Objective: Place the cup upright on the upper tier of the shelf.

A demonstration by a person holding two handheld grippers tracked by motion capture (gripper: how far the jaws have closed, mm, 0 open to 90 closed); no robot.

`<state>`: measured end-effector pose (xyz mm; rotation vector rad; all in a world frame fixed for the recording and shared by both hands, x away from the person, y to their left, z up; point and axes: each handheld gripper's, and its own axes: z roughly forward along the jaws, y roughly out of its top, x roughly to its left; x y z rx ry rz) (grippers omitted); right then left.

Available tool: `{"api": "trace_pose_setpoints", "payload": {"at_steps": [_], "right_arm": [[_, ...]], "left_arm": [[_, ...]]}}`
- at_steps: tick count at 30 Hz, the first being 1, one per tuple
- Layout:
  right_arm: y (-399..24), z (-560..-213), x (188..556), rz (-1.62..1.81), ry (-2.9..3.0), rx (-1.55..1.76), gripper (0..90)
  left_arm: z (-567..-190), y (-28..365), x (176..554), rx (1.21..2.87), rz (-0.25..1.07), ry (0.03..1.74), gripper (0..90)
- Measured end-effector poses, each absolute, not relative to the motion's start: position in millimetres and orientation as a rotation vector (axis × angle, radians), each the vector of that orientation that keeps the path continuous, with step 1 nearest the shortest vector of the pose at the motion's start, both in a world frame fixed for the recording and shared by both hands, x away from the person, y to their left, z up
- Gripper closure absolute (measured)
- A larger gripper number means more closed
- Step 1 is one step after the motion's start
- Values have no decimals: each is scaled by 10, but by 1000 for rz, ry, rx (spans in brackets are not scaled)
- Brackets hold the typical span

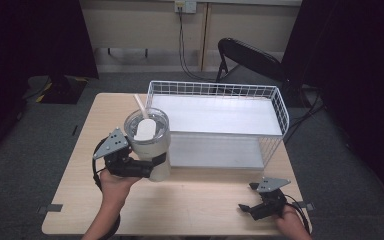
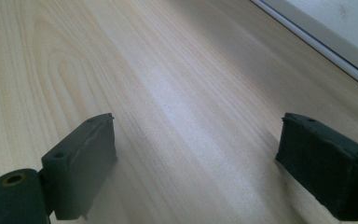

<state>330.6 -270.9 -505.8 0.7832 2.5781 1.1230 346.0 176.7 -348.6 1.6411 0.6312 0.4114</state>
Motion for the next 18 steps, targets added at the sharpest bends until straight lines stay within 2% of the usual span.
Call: {"api": "trace_pose_setpoints", "payload": {"at_steps": [18], "right_arm": [[-2709,-5058,3306,1123,2578,783,106]], "left_arm": [[-3257,1550,3587,1680,360,594,74]]}}
